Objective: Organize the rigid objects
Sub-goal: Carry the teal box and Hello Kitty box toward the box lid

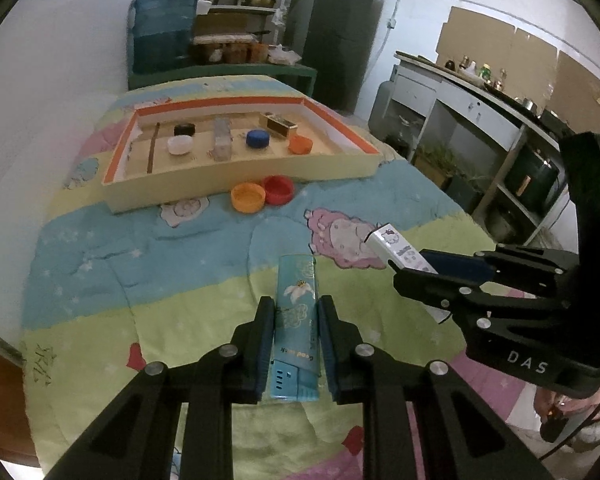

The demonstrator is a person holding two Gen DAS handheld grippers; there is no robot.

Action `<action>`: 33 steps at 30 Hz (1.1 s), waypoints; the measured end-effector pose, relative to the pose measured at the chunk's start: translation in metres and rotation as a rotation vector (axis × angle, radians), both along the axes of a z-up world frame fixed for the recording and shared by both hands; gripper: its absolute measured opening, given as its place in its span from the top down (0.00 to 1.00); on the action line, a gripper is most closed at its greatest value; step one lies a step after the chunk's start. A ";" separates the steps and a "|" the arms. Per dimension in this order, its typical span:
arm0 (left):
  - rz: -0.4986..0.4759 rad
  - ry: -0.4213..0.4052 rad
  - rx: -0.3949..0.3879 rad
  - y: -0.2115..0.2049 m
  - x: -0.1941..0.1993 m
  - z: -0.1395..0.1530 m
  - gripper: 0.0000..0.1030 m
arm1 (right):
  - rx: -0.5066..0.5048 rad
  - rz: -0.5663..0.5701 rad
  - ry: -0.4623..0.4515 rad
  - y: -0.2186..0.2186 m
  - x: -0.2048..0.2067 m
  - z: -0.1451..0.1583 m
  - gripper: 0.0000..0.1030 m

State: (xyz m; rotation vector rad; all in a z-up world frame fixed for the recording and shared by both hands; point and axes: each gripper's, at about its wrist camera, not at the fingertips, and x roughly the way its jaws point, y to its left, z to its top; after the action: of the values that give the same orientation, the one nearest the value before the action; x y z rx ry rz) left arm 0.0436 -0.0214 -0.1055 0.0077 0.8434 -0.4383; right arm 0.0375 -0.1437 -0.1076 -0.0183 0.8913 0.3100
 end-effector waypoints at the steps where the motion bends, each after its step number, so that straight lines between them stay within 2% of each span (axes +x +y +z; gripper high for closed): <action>1: 0.008 -0.011 0.002 0.000 0.000 0.003 0.78 | -0.001 0.002 -0.005 0.000 0.001 0.002 0.74; 8: 0.059 -0.075 -0.016 0.008 0.005 0.035 0.78 | 0.001 0.013 -0.034 0.002 0.009 0.014 0.75; 15: 0.120 -0.102 -0.032 0.017 0.017 0.056 0.78 | -0.011 0.031 -0.068 0.004 0.019 0.028 0.75; 33: 0.214 -0.093 -0.031 0.021 0.057 0.074 0.78 | -0.024 0.061 -0.107 0.005 0.056 0.050 0.74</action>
State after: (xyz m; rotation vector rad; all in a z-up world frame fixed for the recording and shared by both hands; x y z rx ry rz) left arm 0.1005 -0.0006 -0.0312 -0.0896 0.7366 -0.2474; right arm 0.0931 -0.1386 -0.0578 -0.0838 0.7890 0.3522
